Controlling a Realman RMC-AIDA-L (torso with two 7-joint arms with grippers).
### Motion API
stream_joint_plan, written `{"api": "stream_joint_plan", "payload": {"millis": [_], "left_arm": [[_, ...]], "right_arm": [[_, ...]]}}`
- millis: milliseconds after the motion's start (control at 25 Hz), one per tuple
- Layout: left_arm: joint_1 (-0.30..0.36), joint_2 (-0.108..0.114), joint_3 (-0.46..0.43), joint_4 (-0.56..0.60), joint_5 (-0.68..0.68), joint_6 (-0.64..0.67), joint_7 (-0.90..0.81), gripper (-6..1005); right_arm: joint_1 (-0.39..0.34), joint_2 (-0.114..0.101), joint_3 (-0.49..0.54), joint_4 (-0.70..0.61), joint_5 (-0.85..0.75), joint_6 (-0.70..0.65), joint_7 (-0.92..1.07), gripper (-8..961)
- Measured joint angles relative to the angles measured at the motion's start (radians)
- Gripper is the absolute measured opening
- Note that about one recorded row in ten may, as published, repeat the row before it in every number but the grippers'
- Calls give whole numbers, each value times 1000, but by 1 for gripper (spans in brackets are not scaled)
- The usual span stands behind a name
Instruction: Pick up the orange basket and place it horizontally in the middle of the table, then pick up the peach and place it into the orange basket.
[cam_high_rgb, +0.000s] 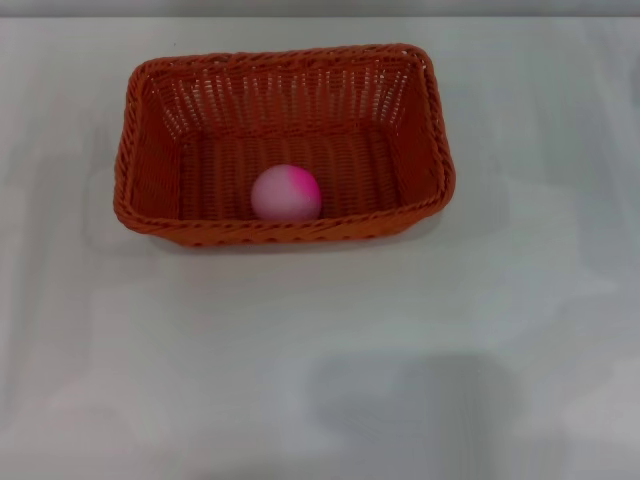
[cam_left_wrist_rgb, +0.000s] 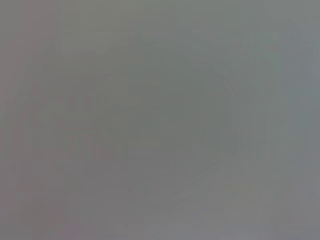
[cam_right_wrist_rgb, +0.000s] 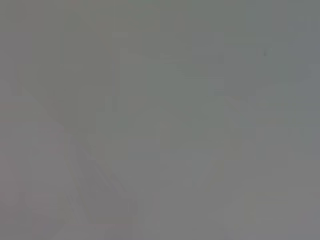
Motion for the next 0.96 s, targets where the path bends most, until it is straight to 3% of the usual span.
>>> {"api": "stream_joint_plan", "payload": {"millis": [960], "left_arm": [[-17, 0, -12, -2, 1, -2, 0, 551]], "right_arm": [[-2, 0, 64, 4, 2, 0, 2, 538]]}}
